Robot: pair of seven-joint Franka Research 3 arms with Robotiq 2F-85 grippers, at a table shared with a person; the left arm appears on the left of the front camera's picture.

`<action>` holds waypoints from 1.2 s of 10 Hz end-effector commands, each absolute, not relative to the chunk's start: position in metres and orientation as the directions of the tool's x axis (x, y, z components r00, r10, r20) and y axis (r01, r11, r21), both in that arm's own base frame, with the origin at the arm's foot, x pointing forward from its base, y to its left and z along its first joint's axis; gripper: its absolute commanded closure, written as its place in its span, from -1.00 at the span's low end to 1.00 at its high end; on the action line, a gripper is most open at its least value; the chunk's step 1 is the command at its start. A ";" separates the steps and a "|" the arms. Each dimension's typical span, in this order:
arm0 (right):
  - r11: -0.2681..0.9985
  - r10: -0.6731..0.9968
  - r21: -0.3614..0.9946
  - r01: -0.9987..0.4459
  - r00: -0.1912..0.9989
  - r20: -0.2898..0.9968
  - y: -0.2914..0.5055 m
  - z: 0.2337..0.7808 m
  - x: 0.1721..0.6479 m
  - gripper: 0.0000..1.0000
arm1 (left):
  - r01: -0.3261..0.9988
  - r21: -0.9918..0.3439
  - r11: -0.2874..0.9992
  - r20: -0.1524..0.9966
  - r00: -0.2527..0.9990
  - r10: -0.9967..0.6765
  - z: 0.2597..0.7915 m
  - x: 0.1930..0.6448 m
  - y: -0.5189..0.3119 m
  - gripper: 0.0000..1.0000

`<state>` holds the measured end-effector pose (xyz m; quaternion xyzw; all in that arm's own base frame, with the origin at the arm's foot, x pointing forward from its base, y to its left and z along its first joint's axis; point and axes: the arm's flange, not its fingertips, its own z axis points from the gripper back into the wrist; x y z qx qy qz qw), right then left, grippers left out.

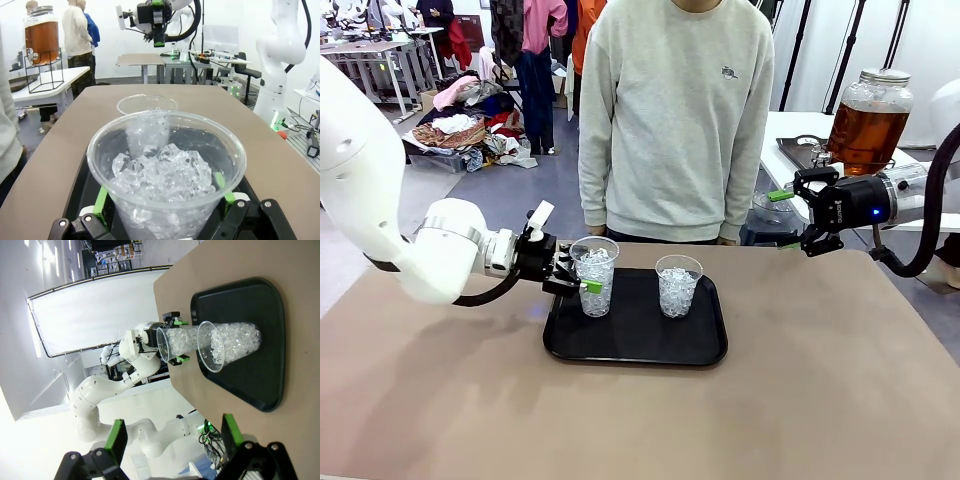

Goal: Pour the drink into the iced cup.
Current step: Pick up the iced cup indicated by the human and present it to them.

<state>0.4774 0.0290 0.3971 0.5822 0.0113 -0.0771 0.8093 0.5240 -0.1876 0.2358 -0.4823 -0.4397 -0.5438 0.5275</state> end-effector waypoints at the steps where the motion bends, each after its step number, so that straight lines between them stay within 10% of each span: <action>1: 0.310 -0.110 0.941 0.135 0.988 -0.106 0.030 0.398 0.478 -1.00 | 0.998 -0.036 -0.049 0.989 0.028 -0.143 0.234 0.524 -0.200 -1.00; 3: 0.310 -0.110 0.941 0.135 0.988 -0.106 0.030 0.398 0.478 -1.00 | 0.997 -0.034 -0.067 0.987 0.023 -0.161 0.233 0.523 -0.204 -1.00; 5: 0.310 -0.110 0.941 0.135 0.988 -0.106 0.030 0.398 0.478 -1.00 | 0.998 -0.023 -0.056 0.987 0.014 -0.159 0.234 0.523 -0.205 -0.32; 12: 0.310 -0.110 0.941 0.135 0.988 -0.106 0.030 0.398 0.478 -1.00 | 0.999 -0.032 0.040 0.996 0.035 -0.079 0.273 0.515 -0.190 -0.32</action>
